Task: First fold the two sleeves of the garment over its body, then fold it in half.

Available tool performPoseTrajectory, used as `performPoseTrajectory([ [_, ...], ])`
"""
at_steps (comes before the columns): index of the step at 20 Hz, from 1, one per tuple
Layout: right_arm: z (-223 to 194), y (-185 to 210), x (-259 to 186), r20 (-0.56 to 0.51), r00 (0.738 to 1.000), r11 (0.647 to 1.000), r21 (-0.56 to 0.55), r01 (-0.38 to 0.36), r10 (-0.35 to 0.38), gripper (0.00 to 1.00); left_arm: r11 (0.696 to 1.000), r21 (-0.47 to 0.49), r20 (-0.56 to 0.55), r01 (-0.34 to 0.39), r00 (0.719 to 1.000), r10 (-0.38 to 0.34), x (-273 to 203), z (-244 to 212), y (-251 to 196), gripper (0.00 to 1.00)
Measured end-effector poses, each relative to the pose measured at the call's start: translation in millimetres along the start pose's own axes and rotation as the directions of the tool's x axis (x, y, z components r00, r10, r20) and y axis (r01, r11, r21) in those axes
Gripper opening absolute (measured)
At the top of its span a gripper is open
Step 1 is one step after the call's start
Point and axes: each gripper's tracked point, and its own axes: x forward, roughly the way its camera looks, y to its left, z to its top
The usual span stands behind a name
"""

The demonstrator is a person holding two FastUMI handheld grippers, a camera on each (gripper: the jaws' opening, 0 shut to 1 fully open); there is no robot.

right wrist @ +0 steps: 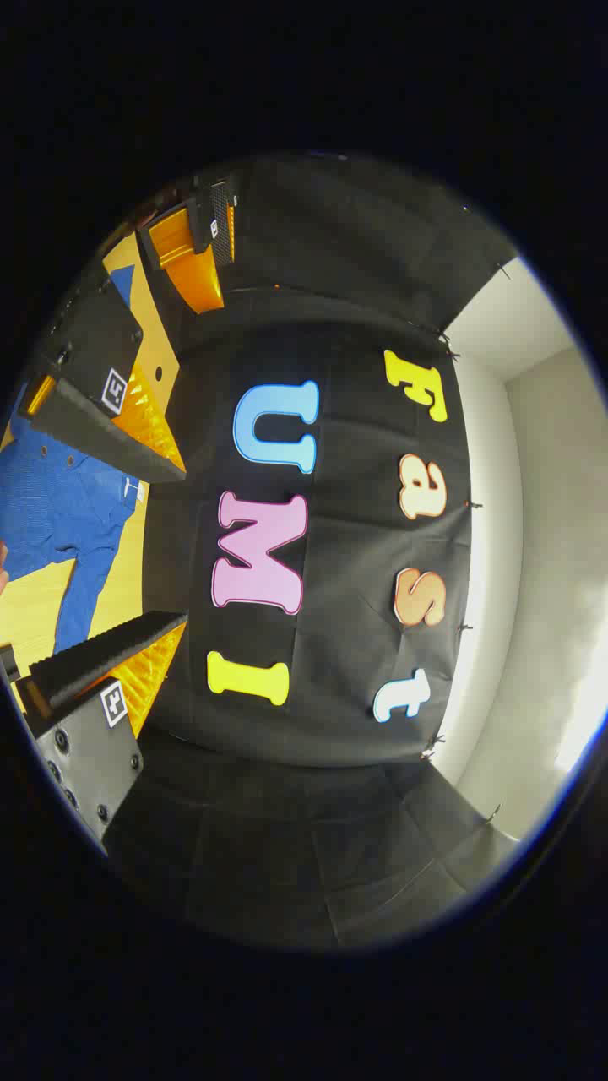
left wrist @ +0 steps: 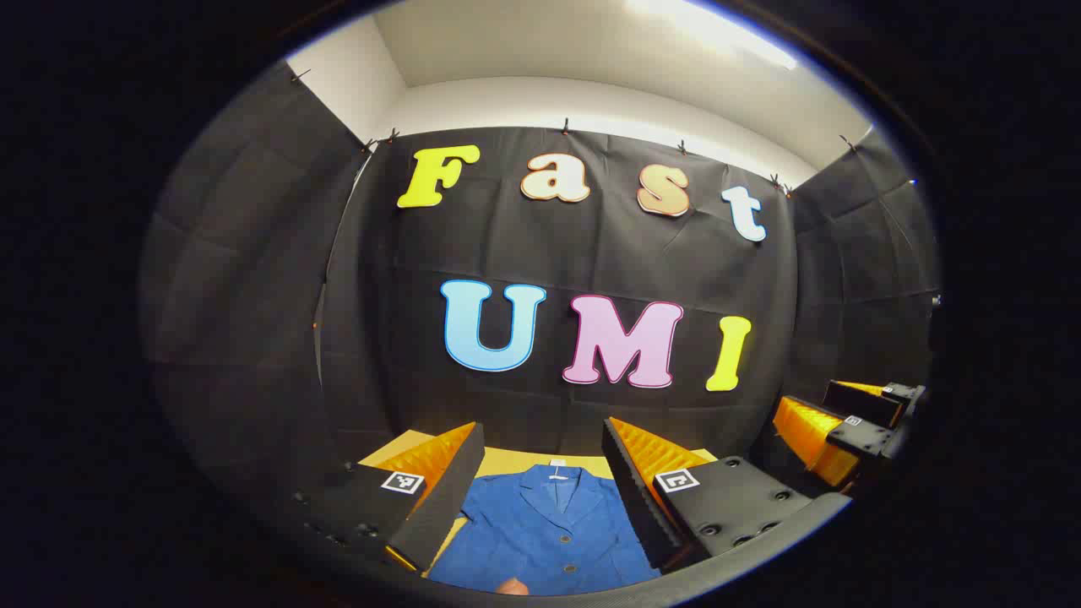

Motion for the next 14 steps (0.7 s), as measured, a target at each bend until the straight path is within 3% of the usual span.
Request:
performPoseTrajectory([
  [5, 2, 12, -7, -0.013, 0.999, 0.999, 0.017, -0.042, 0.043, 0.93, 0.997, 0.074, 0.018, 0.013, 1.0, -0.014, -5, 12, -5, 0.83],
  [7, 1, 12, -8, -0.014, 0.999, 0.999, 0.009, -0.05, 0.05, 0.93, 0.997, 0.076, 0.022, 0.018, 1.0, -0.02, -7, 12, -10, 0.82],
  [8, -1, 12, -6, -0.015, 0.998, 0.999, 0.007, -0.053, 0.053, 0.98, 0.997, 0.07, 0.017, 0.019, 1.0, -0.02, -7, 10, -11, 0.81],
  [9, -3, 12, -6, -0.022, 0.998, 0.998, 0.006, -0.055, 0.055, 0.93, 0.998, 0.063, 0.009, 0.021, 1.0, -0.022, -9, 6, -13, 0.81],
  [11, -8, 11, -6, -0.041, 0.998, 0.998, 0.015, -0.056, 0.057, 0.98, 0.998, 0.063, 0.001, 0.025, 1.0, -0.026, -11, 4, -15, 0.81],
  [14, -7, 8, -8, -0.036, 0.998, 0.998, 0.039, -0.043, 0.045, 0.93, 0.997, 0.074, 0.017, 0.002, 1.0, -0.003, -13, 8, -10, 0.82],
])
